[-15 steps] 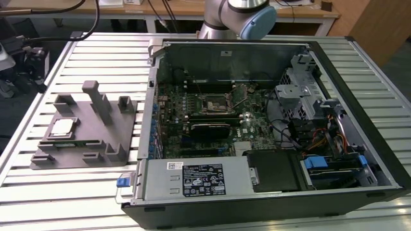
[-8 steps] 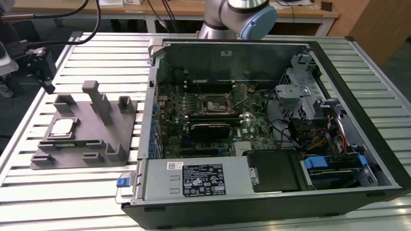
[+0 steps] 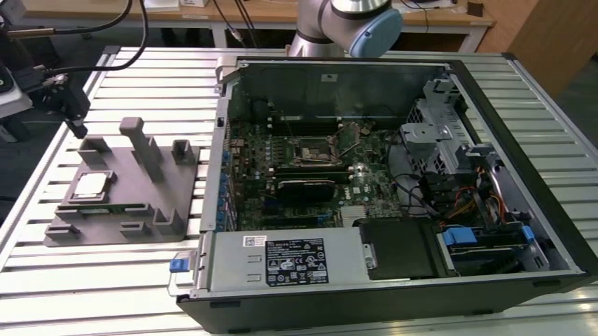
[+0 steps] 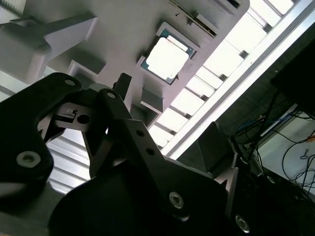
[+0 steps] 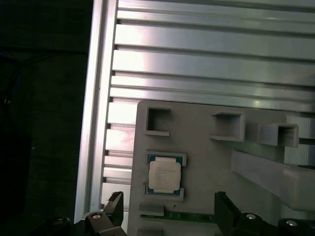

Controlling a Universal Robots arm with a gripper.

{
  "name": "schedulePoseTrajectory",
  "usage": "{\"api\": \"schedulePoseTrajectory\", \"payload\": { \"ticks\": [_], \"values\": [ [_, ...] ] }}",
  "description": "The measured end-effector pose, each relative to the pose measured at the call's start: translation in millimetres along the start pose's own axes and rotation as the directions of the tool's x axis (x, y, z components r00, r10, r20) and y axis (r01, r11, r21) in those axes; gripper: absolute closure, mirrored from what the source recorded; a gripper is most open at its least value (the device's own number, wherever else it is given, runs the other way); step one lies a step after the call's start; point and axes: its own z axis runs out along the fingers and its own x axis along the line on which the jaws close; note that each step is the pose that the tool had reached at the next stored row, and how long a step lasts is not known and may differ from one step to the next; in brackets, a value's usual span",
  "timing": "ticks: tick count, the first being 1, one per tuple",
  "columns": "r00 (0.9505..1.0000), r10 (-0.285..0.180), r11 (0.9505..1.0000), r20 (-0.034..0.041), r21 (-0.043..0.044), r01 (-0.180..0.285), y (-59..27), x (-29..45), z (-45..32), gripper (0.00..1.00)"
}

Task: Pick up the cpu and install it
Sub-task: 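Pick up the cpu and move it towards the insertion slot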

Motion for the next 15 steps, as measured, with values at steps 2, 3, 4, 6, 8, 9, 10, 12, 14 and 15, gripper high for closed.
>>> {"api": "schedulePoseTrajectory", "payload": {
  "ticks": [2,3,4,6,8,9,10,12,14,15],
  "values": [
    [1.0,0.0,1.0,0.0,0.0,0.0,0.0,0.0,1.2,0.18],
    [1.0,0.0,1.0,0.0,0.0,0.0,-0.1,0.0,1.7,0.18],
    [1.0,0.0,1.0,0.0,0.0,0.0,-0.1,0.0,2.1,0.18],
    [1.0,0.0,1.0,-0.0001,0.0,0.0,-0.1,0.0,2.9,0.18],
    [1.0,0.0,1.0,-0.0001,0.0,0.0,-0.1,0.0,3.4,0.18],
    [1.0,0.0,1.0,0.0,0.0,0.0,-0.1,0.0,3.7,0.18],
    [1.0,0.0,1.0,0.0,0.0,0.0,-0.1,0.0,3.9,0.18],
    [1.0,0.0,1.0,0.0,0.0,0.0,-0.2,0.0,4.3,0.18],
    [1.0,0.0,1.0,0.0001,0.0,0.0,-0.2,0.0,4.8,0.18],
    [1.0,0.0,1.0,0.0001,0.0,0.0,-0.2,-0.1,5.1,0.18]
  ]
}}
